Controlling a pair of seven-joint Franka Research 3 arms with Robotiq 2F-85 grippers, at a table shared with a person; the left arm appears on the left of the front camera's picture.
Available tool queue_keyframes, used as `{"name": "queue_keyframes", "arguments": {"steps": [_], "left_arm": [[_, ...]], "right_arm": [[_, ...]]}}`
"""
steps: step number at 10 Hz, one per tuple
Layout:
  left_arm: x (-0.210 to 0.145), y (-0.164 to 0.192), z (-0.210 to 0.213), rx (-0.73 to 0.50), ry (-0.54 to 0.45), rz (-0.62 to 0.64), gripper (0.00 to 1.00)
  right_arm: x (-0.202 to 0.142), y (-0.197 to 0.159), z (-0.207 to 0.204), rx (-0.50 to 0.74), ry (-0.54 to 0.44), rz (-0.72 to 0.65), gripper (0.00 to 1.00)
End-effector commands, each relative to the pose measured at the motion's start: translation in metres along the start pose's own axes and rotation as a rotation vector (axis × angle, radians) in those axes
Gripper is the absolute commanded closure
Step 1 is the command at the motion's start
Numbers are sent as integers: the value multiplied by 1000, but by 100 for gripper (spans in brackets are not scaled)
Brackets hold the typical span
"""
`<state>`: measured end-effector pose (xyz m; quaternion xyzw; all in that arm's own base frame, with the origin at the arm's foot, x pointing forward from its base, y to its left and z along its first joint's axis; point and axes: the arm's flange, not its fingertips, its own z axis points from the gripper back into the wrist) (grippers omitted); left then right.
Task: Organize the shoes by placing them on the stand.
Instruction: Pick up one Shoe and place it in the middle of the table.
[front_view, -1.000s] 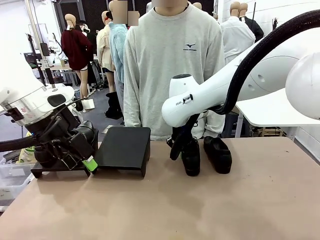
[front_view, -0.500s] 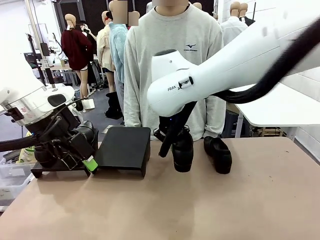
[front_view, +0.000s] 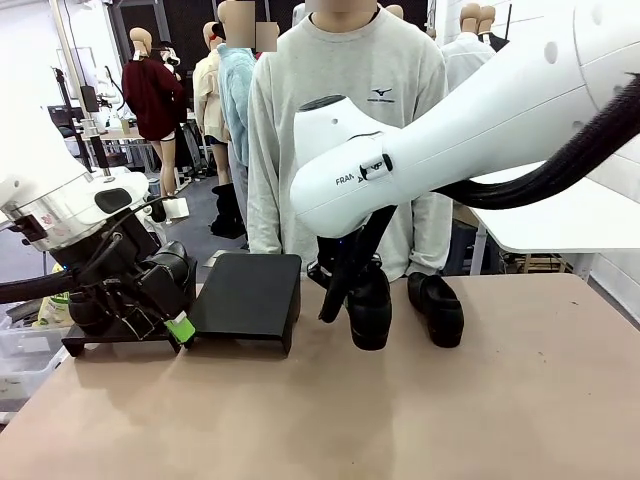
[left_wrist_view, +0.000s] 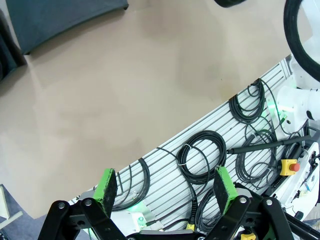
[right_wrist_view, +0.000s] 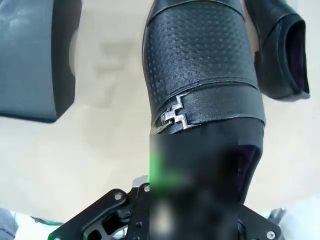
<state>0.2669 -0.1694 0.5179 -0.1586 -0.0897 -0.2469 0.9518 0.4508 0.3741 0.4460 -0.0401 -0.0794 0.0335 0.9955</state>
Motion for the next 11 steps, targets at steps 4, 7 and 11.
{"name": "queue_keyframes", "arguments": {"steps": [4,7,11], "left_arm": [[1,3,0,-1,-5,-11,0],[1,3,0,-1,-5,-11,0],[1,3,0,-1,-5,-11,0]], "right_arm": [[-45,12,-10,-15,93,-305,100],[-80,27,-18,-143,143,-286,100],[-92,52,-47,-181,212,6,100]]}}
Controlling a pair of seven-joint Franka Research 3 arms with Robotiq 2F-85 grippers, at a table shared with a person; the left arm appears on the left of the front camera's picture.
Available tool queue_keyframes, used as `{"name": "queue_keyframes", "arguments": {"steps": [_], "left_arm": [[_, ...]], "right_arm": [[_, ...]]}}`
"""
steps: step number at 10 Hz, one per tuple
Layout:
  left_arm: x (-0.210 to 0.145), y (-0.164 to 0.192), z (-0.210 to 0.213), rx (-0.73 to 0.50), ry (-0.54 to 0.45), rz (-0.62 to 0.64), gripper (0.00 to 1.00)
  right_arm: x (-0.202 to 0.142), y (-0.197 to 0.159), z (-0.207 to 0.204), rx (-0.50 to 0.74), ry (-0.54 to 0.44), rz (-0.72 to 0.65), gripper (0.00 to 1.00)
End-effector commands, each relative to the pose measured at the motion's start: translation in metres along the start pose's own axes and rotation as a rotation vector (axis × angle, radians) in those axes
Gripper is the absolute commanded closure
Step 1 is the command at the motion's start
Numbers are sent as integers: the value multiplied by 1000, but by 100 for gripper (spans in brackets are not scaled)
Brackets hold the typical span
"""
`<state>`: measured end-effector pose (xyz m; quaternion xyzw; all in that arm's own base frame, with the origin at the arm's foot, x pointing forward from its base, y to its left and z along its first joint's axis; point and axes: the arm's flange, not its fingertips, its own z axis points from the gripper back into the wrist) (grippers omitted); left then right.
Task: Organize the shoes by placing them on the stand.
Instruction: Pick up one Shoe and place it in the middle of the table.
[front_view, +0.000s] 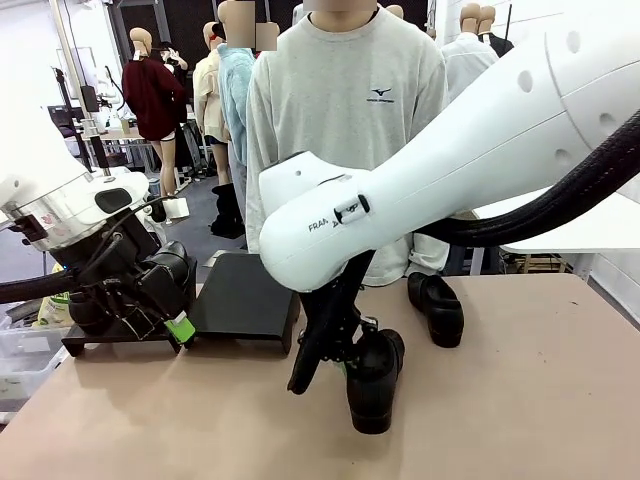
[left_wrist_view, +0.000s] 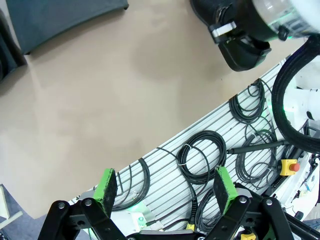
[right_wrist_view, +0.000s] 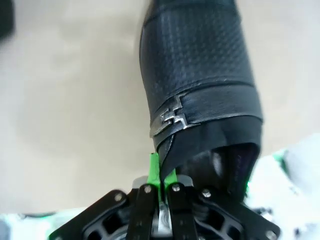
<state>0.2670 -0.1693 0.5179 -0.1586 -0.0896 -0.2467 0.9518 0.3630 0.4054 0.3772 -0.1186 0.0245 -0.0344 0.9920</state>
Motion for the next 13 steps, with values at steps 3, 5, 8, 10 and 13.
{"name": "queue_keyframes", "arguments": {"steps": [3,5,8,10,13], "left_arm": [[1,2,0,-1,-5,-12,0],[1,2,0,-1,-5,-12,0],[1,2,0,-1,-5,-12,0],[1,2,0,-1,-5,-12,0],[1,2,0,-1,-5,-12,0]], "right_arm": [[2,31,-4,-52,11,205,100],[3,40,-7,-26,34,250,100],[-7,45,0,-54,4,277,100],[-5,42,-3,-46,29,274,100],[2,32,-21,-29,114,257,100]]}}
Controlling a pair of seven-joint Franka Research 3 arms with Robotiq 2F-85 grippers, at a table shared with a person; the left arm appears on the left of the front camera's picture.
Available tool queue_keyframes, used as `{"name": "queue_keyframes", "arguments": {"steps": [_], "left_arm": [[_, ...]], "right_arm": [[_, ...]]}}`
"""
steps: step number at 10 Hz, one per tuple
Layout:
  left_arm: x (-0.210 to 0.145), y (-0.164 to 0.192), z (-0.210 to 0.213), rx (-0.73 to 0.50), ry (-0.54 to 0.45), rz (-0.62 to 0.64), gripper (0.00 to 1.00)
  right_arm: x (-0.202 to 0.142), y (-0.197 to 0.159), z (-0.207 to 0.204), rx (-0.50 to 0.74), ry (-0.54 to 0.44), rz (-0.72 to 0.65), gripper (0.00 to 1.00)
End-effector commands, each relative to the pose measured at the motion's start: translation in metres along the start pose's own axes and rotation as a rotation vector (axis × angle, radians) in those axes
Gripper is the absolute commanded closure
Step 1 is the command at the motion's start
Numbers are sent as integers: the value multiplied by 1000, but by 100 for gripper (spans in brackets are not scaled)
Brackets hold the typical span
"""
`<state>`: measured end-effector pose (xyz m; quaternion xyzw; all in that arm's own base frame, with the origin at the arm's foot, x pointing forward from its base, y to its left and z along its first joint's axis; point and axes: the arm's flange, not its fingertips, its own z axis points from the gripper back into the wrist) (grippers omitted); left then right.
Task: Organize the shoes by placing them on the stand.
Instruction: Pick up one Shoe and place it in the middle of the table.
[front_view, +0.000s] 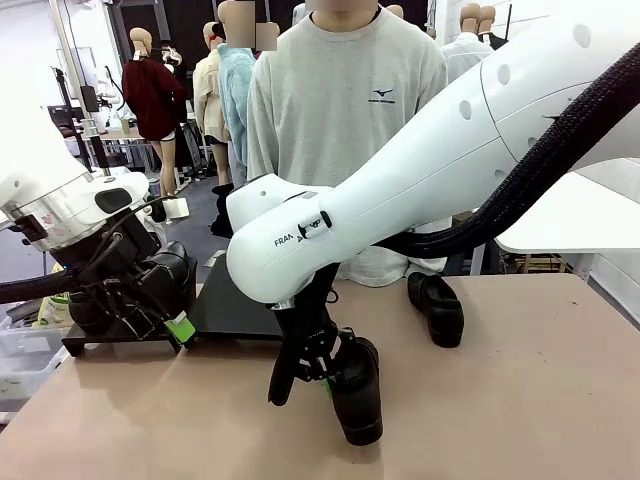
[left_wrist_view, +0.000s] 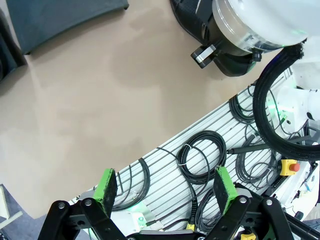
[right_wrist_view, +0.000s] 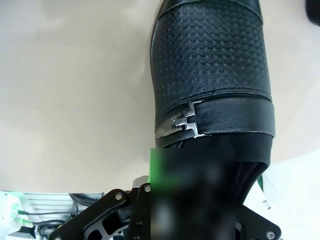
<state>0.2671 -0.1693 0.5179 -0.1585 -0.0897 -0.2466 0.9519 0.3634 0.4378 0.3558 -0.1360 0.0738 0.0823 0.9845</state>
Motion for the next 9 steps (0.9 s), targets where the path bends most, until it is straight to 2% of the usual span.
{"name": "queue_keyframes", "arguments": {"steps": [1,5,6,9], "left_arm": [[1,2,0,-2,-5,-12,0],[1,2,0,-2,-5,-12,0],[1,2,0,-2,-5,-12,0],[1,2,0,-2,-5,-12,0]], "right_arm": [[2,-5,-11,25,46,18,93],[2,-9,-14,8,50,-7,15],[0,-11,-12,3,41,-6,0],[-10,-14,9,39,-46,2,0]]}}
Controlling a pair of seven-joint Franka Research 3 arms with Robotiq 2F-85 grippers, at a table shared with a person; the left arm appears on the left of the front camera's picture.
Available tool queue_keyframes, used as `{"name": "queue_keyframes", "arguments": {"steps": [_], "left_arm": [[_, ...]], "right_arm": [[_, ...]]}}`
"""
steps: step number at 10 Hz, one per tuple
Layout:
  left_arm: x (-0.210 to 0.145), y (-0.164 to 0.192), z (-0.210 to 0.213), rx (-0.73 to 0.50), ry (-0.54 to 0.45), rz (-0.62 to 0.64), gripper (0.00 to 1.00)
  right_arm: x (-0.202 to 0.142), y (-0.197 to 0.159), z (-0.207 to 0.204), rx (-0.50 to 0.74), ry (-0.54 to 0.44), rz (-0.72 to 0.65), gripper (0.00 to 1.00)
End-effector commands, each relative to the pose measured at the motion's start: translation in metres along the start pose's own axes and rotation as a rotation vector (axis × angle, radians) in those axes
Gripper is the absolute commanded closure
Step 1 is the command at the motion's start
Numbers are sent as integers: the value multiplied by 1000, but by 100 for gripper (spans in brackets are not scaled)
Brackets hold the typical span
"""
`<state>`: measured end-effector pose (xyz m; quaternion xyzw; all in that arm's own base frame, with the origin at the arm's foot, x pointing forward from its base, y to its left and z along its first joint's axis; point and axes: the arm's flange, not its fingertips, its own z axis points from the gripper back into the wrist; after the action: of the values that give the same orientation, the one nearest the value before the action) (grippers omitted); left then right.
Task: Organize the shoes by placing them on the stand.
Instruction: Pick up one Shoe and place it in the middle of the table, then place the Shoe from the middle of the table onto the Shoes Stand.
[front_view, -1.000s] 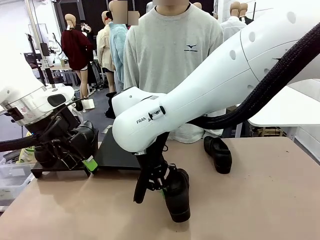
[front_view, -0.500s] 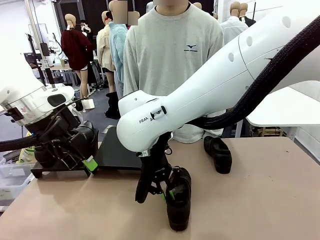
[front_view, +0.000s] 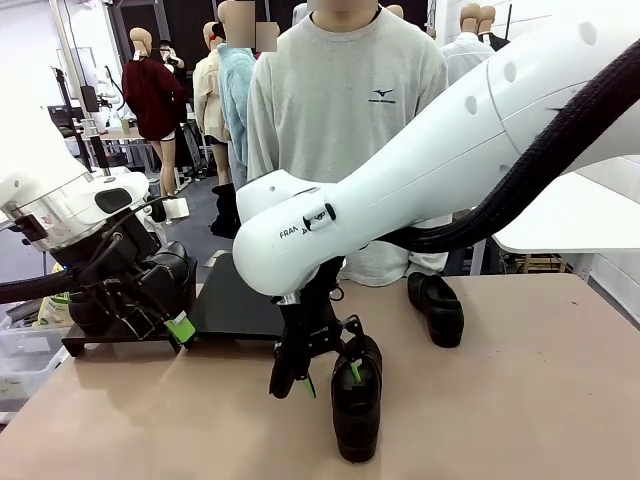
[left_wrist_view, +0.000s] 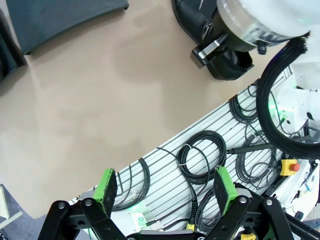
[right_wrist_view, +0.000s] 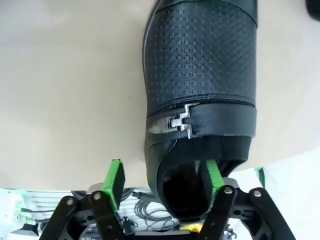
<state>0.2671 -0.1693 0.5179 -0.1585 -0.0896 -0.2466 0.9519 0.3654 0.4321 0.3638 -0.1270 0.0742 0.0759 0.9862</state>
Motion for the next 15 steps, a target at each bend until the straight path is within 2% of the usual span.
{"name": "queue_keyframes", "arguments": {"steps": [1,12,13,15], "left_arm": [[1,2,0,-2,-5,-12,0],[1,2,0,-2,-5,-12,0],[1,2,0,-2,-5,-12,0],[1,2,0,-2,-5,-12,0]], "right_arm": [[-13,-9,8,23,-60,20,0],[-7,-4,19,15,-37,1,0],[-23,-33,32,80,-38,87,0],[-55,-91,54,186,-69,158,0]]}}
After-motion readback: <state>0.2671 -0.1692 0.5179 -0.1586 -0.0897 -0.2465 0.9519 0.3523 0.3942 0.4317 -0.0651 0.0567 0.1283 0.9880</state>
